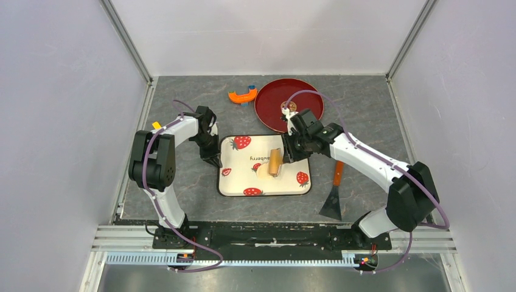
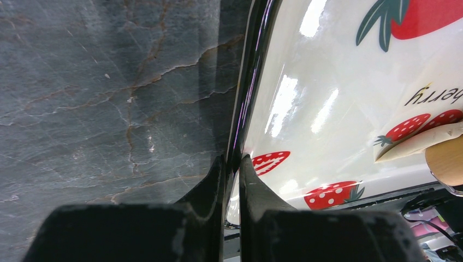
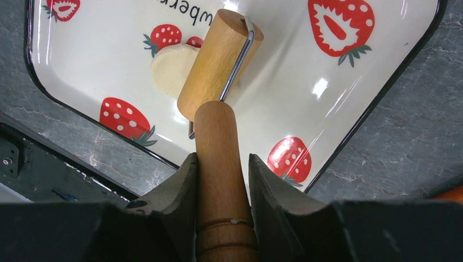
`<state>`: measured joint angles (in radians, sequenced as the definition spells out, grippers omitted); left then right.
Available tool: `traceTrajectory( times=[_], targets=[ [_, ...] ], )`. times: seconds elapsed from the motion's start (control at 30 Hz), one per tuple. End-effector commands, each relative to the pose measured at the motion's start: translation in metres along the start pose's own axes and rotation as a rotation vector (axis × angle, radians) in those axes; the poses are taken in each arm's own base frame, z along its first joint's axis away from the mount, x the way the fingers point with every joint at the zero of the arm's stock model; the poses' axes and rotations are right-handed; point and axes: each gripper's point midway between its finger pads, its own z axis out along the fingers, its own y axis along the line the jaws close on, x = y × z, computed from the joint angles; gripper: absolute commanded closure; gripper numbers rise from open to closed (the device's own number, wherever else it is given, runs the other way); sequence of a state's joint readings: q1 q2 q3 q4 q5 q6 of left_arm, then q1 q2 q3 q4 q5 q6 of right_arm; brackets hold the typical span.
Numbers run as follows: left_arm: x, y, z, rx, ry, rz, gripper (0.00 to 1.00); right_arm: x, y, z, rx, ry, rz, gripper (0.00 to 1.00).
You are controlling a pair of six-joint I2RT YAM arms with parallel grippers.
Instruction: Roll out the dumpling wrappers from the dough
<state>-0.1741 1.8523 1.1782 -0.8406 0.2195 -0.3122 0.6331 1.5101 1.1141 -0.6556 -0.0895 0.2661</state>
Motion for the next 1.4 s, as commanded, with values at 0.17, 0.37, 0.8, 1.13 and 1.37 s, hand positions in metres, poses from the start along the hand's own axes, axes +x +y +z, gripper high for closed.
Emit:
traceTrajectory(
  times=[0.17,0.37,0.8,1.13,1.37],
  targets=[
    [-0.012,0.121,-0.005,-0.505,-0.027,0.043,0.98,0.125,-0.124,-0.038,0.526,0.527,-0.132,1.00],
    [-0.011,0.120,-0.005,-0.500,-0.026,0.045,0.98,0.130,-0.124,-0.034,0.520,0.543,-0.134,1.00],
    [-0.010,0.113,-0.005,-0.455,-0.026,0.054,0.98,0.133,-0.126,-0.032,0.526,0.559,-0.139,1.00],
    [-0.010,0.107,-0.003,-0.420,-0.026,0.061,0.98,0.133,-0.126,-0.031,0.524,0.560,-0.140,1.00],
    [-0.010,0.106,-0.002,-0.408,-0.024,0.063,0.98,0.131,-0.126,-0.032,0.524,0.554,-0.143,1.00]
  ],
)
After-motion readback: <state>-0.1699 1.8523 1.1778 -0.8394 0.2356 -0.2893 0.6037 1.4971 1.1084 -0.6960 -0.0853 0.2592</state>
